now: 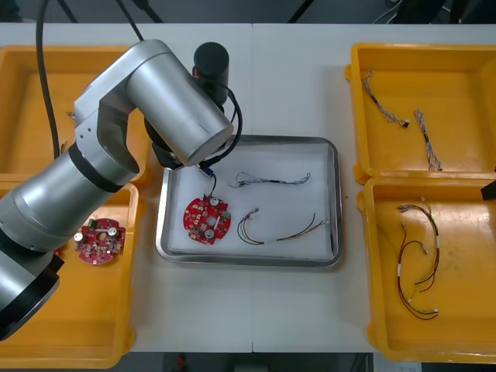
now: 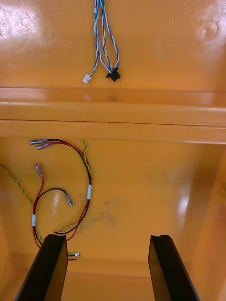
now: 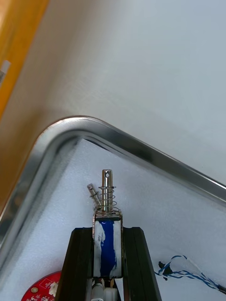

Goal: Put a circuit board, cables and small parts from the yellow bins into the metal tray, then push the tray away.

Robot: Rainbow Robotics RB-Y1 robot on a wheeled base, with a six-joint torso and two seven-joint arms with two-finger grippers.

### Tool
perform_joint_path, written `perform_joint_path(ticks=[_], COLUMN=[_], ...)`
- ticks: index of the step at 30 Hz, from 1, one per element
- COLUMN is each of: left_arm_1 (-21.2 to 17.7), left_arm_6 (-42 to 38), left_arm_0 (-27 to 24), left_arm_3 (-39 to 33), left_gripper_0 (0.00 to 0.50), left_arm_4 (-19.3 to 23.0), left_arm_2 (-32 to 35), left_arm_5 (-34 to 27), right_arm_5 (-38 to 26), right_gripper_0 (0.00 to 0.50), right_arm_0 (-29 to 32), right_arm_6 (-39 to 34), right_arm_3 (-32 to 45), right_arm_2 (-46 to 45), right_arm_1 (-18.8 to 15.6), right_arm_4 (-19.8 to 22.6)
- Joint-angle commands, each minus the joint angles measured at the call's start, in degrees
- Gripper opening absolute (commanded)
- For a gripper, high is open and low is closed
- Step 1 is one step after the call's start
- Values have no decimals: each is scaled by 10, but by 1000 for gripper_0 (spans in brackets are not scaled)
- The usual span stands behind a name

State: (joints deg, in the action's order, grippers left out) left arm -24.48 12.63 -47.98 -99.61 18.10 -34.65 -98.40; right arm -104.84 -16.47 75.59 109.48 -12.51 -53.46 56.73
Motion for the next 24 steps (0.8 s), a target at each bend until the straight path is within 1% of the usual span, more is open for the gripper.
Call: perform_joint_path(ticks=[1, 3, 5, 9, 14, 20, 24], left_arm_1=[15, 17, 20, 24, 27, 27, 27], left_arm_6=[-75, -104, -114, -119, -125, -126, -126], left_arm_0=[-3, -3, -3, -3, -2, -2, -1], left_arm_3=[-4, -2, -2, -2, -2, -2, -1], left_gripper_0=[0, 0, 2, 1, 0, 4, 3], left_arm_4=[-23, -25, -25, -24, -25, -41, -42], left_arm_2=[-44, -62, -69, -84, -105, -120, -127], left_arm_5=[15, 23, 25, 26, 47, 64, 66], right_arm_5=[3, 3, 3, 3, 3, 3, 3], right_gripper_0=[500, 500, 500, 500, 500, 500, 500], right_arm_0=[4, 4, 4, 4, 4, 4, 4], right_arm_6=[-19, -19, -19, -19, -19, -19, -19], right_arm_3=[15, 15, 15, 15, 15, 15, 15], right_arm_2=[-19, -19, -19, -19, -19, -19, -19], right_arm_1=[-24, -24, -24, -24, -24, -24, -24], right_arm_4=[-3, -3, -3, -3, -3, -3, -3])
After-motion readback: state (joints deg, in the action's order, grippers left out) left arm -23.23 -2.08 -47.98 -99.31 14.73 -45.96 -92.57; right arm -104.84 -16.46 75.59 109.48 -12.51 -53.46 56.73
